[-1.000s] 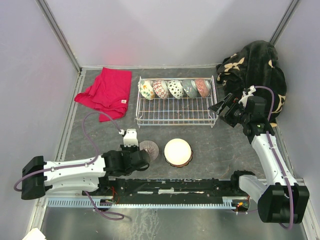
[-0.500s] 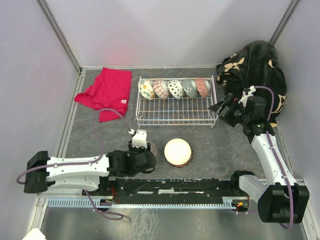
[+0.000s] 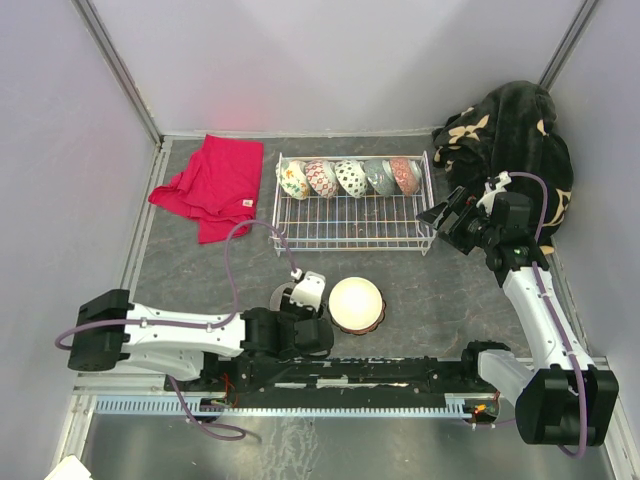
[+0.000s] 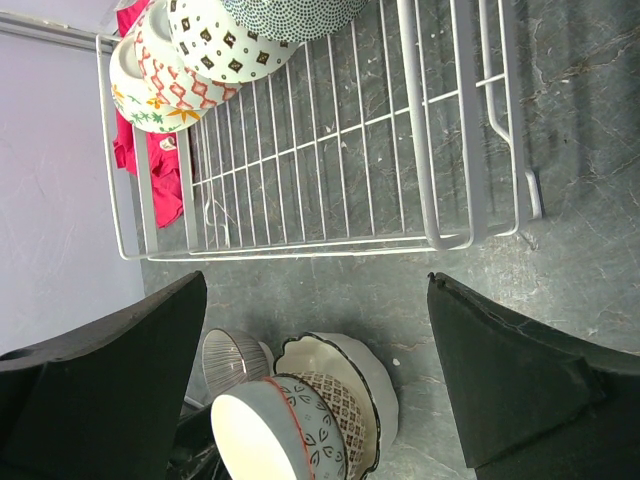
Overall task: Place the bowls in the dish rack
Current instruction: Place the bowl at the center of the board, then pick up the bowl from the center of the board.
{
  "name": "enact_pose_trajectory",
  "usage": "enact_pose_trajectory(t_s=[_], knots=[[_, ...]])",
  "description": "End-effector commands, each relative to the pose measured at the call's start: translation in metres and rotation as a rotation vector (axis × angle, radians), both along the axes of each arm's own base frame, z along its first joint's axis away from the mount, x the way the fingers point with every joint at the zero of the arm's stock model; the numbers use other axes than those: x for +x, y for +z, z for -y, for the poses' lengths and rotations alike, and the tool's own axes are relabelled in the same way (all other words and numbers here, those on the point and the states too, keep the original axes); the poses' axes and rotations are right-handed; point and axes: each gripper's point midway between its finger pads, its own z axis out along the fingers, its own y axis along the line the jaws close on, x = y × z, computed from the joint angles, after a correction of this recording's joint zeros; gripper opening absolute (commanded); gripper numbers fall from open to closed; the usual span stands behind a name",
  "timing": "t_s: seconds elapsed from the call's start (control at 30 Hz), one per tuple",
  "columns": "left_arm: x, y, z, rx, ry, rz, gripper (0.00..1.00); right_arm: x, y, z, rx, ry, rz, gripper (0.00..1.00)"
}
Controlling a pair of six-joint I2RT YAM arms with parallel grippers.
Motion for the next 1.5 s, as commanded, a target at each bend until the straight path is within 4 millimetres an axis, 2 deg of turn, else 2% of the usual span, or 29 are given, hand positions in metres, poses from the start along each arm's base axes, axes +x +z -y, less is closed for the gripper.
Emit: enact_pose_trajectory(t_s=[0.0, 0.4, 0.73, 0.83, 0.93, 1.1, 1.47], knots=[[0.004, 0.010, 0.021, -0.013, -0.035, 0.031, 0.53, 0.004, 0.012, -0.004, 0.000, 0.022, 0.054, 0.99], [0.005, 0.002, 0.030, 0.018, -0.050, 0.029, 0.35, 0.004, 0.012, -0.004, 0.002, 0.023, 0.052, 0.99], [0.008, -0.005, 0.032, 0.039, -0.049, 0.020, 0.30, 0.004, 0.012, -0.004, 0.003, 0.024, 0.053, 0.99], [0.009, -0.005, 0.032, 0.039, -0.044, 0.020, 0.24, 0.004, 0.012, -0.004, 0.003, 0.024, 0.051, 0.99], [0.011, -0.003, 0.030, 0.030, -0.030, 0.026, 0.13, 0.004, 0.012, -0.004, 0.002, 0.024, 0.052, 0.99], [0.013, 0.002, 0.026, 0.012, -0.016, 0.032, 0.04, 0.003, 0.013, -0.004, 0.003, 0.025, 0.053, 0.99], [0.014, 0.017, 0.024, -0.036, -0.008, 0.042, 0.03, 0.004, 0.012, -0.004, 0.003, 0.024, 0.051, 0.99]])
